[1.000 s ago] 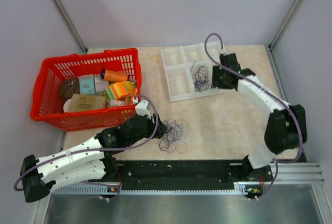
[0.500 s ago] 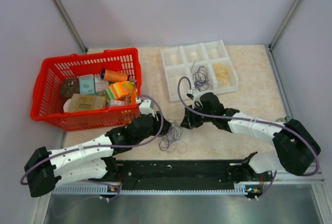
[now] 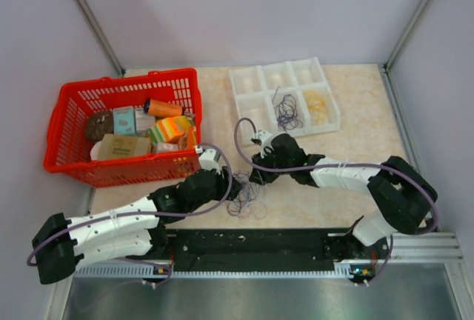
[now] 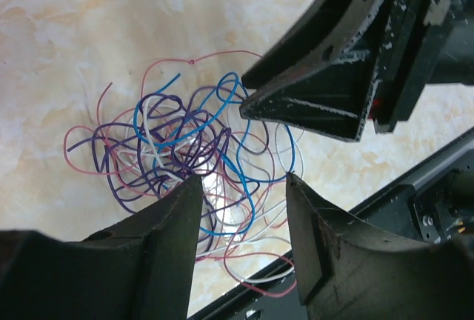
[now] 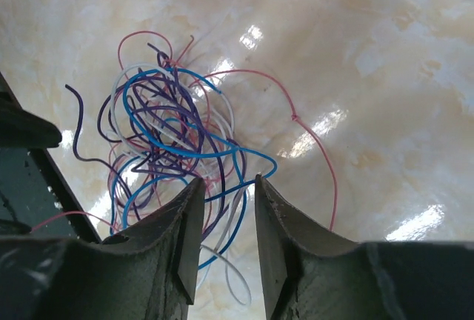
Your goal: Untangle the cables
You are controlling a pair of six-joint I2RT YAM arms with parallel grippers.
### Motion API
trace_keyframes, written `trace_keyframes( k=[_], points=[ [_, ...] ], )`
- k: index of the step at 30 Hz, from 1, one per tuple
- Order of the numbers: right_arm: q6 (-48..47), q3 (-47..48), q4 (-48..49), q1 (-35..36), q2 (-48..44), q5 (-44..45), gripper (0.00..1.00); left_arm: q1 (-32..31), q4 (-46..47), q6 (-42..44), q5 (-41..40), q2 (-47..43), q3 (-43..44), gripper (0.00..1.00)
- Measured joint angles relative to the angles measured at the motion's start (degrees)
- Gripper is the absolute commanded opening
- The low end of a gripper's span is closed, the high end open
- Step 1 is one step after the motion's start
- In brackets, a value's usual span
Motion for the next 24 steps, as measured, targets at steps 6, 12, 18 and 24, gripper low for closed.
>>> trace_keyframes(
  k=[6, 12, 18, 24],
  points=[
    [-1.31, 2.71, -3.13, 0.94, -0.37, 4.37, 0.48, -0.42, -1.55, 0.87, 0.04, -3.43, -1.4, 0.54],
    [-2.49, 2.95, -6.78, 1.46, -5.9, 5.7, 0.47, -0.52, -3.3, 1.36, 0.44, -5.14, -1.79, 0.54],
    [-3.43, 4.52, -4.98, 1.57, -0.52, 3.37, 0.38, -0.52, -3.28, 1.57, 0.28, -4.74, -1.77, 0.54],
    [-2.71, 4.33, -3.93, 1.57, 1.57, 1.53, 0.07, -0.52, -2.62, 1.64, -0.02, -4.52, -1.97, 0.61]
  ],
)
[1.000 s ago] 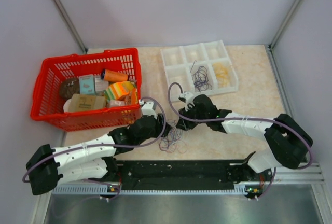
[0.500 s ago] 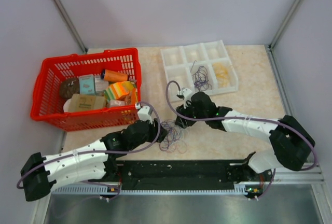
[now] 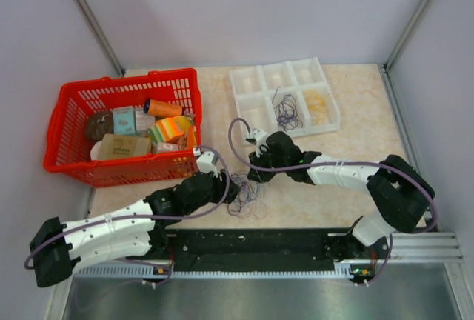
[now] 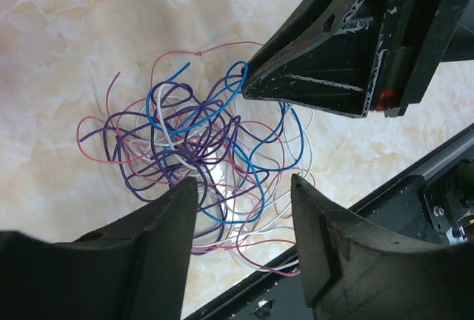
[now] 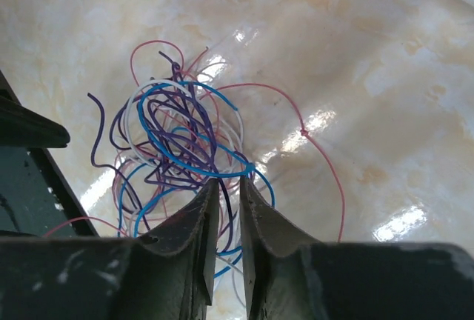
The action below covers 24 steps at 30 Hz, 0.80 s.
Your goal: Untangle the cables
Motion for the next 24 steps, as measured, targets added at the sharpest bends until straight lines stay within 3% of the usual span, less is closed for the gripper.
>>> trace_keyframes(
  k=[2, 6, 11, 14, 18, 24],
  points=[
    [0.31, 0.02, 0.31, 0.0, 0.0, -0.28, 0.0, 0.0, 0.92, 0.13, -0.22, 0.7, -0.28, 0.65],
    [1.49, 0.02, -0.24, 0.02, -0.28, -1.18, 0.0, 0.37, 4.02, 0.87, -2.03, 4.76, 0.04, 0.67],
    [4.35, -1.66, -2.64, 0.04, -8.33, -2.03, 0.0, 3.1, 7.43, 1.14, -2.97, 15.34, 4.24, 0.49],
    [5.9, -1.79, -4.57, 0.04, -15.98, -1.9, 0.0, 4.55, 5.01, -1.14, -2.82, 23.39, 4.74, 0.43],
    [7.37, -1.09, -8.41, 0.04, -23.15, -1.6, 0.0, 4.74, 4.48, -3.56, -1.68, 24.83, 3.06, 0.19],
    [8.31, 6.27, -17.7, 0.2, -30.49, 2.8, 0.0, 4.68, 4.2, -4.5, -0.42, 21.84, 1.07, 0.17]
  ],
)
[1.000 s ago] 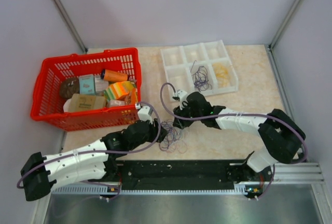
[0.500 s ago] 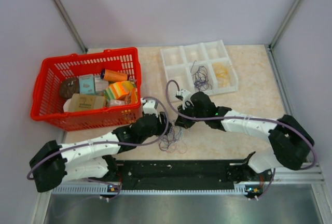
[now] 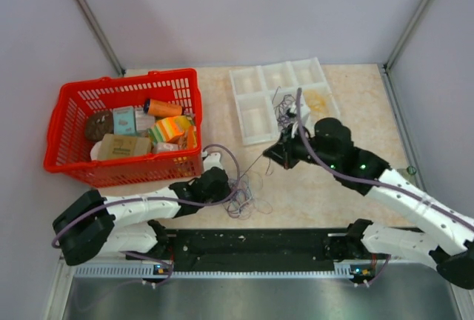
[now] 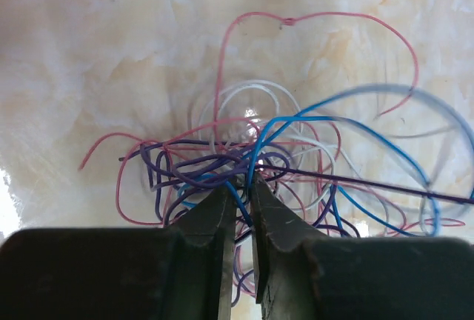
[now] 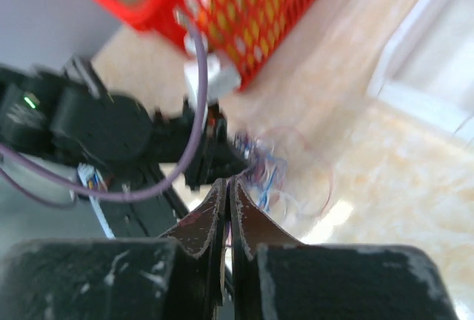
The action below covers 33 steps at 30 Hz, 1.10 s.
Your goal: Untangle the cables
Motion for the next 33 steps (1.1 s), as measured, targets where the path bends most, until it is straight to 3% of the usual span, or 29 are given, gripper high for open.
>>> trace_keyframes(
  k=[4, 8, 11, 16, 23, 27, 29, 33],
  points=[
    [-2.95, 17.55, -8.52, 0.13, -3.1, 9.44, 0.0, -0.07, -1.75, 0.79, 0.42, -4.92, -1.46, 0.17],
    [-7.63, 37.38, -8.9, 0.15, -5.64, 18.05, 0.0, -0.55, -3.26, 2.1, 1.05, -7.61, -1.95, 0.18],
    [-10.23, 44.92, -8.28, 0.15, -9.4, 22.29, 0.0, -0.72, -4.22, 2.64, 1.62, -9.18, -2.08, 0.19],
    [-13.75, 53.31, -8.11, 0.15, -11.98, 27.12, 0.0, -0.76, -5.44, 3.72, 1.88, -10.4, -2.16, 0.16],
    [-16.31, 59.95, -6.51, 0.15, -9.42, 26.4, 0.0, -0.85, -7.21, 4.37, 1.79, -12.26, -2.45, 0.09],
    [-18.4, 62.05, -6.25, 0.15, -5.03, 26.67, 0.0, -1.07, -10.88, 5.44, 1.2, -17.9, -3.15, 0.08],
    [-20.26, 65.35, -7.1, 0.15, -0.92, 27.12, 0.0, -1.11, -13.64, 5.68, 0.42, -19.47, -3.15, 0.0],
    [-23.23, 73.5, -7.43, 0.15, 5.55, 26.82, 0.0, -1.2, -17.07, 4.83, -1.7, -20.39, -3.15, 0.0]
  ],
)
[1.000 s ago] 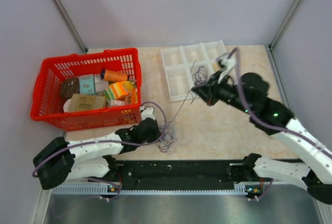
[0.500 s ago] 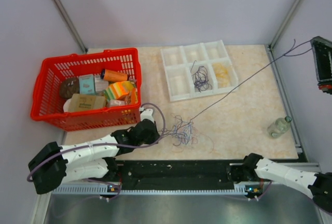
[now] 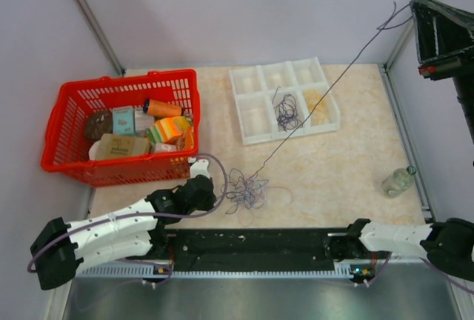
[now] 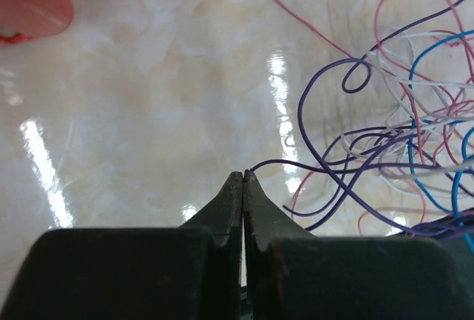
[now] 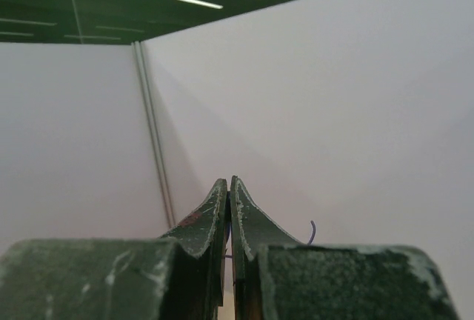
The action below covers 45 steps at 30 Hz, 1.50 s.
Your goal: Untangle the cables
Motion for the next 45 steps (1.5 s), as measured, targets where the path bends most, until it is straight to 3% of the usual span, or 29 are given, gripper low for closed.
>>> trace_keyframes(
  k=[8, 14, 21, 23, 25, 27, 33, 36, 38, 42, 45],
  points=[
    [-10.45, 0.85, 8.92, 0.02, -6.97, 4.9, 0.0, 0.28, -12.02, -7.96, -6.93, -8.57, 0.04, 0.0],
    [-20.83, -0.5, 19.93, 0.0, -13.09, 11.93, 0.0, 0.61, -11.63, -8.04, -7.98, -14.01, 0.04, 0.0],
    [-34.18, -7.8, 30.14, 0.0, -12.15, 20.33, 0.0, 0.59, -14.38, -8.26, -11.02, -13.86, 1.42, 0.0],
    [-35.56, -9.97, 31.58, 0.02, -11.69, 21.84, 0.0, 0.61, -14.34, -8.11, -11.67, -14.01, 1.75, 0.17],
    [-33.24, -10.84, 29.07, 0.04, -11.34, 21.44, 0.0, 0.68, -12.46, -6.21, -10.51, -14.82, 1.79, 0.39],
    [-28.83, -10.99, 25.22, 0.04, -11.54, 19.04, 0.0, 0.83, -8.85, -3.28, -6.54, -16.11, 1.66, 0.51],
    [-14.47, -16.48, 19.5, 0.04, -12.87, 10.03, 0.0, 0.52, 5.62, 5.2, 6.73, -16.7, 2.03, 0.62],
    [-7.72, -22.38, 17.59, 0.04, -12.5, 6.05, 0.0, -2.4, 8.07, 9.18, 8.81, -14.45, 4.61, 0.68],
    [-3.34, -26.05, 15.52, 0.04, -11.37, 3.76, 0.0, -5.75, 9.42, 11.65, 9.05, -12.35, 7.15, 0.77],
    [2.86, -30.42, 9.9, 0.04, -8.92, 2.32, 0.0, -13.75, 11.61, 16.24, 6.27, -4.42, 13.73, 0.84],
    [5.81, -30.91, 4.07, 0.04, -8.13, 3.26, 0.0, -18.73, 14.4, 18.95, 5.44, 8.0, 21.53, 0.87]
  ],
)
